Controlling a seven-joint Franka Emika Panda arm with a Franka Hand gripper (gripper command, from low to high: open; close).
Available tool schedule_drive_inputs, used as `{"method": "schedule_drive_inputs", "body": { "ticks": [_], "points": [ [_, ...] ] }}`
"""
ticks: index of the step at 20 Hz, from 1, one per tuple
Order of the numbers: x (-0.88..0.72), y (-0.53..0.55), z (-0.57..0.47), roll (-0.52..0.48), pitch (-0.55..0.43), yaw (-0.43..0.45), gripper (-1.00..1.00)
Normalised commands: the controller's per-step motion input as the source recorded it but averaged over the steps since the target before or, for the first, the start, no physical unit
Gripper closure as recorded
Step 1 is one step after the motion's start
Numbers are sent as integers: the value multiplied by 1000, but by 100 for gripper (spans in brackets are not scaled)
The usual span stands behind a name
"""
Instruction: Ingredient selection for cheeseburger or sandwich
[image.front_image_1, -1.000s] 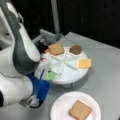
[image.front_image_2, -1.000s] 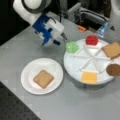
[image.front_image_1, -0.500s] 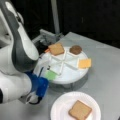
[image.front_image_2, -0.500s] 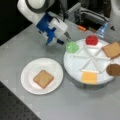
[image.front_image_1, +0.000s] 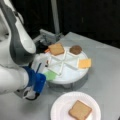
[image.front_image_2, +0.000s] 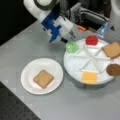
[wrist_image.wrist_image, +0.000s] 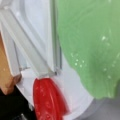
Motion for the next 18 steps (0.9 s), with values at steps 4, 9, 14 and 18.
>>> {"method": "schedule_drive_inputs", "body": {
  "ticks": [4,9,14,18],
  "points": [
    [75,113,-18,-58,-166,-119,-100],
    [79,99,-31,13,-137,-89,-100],
    [28,48,0,99,-74,-43,-100],
    [-6,-33,18,151,-48,-13,-100]
  ]
}}
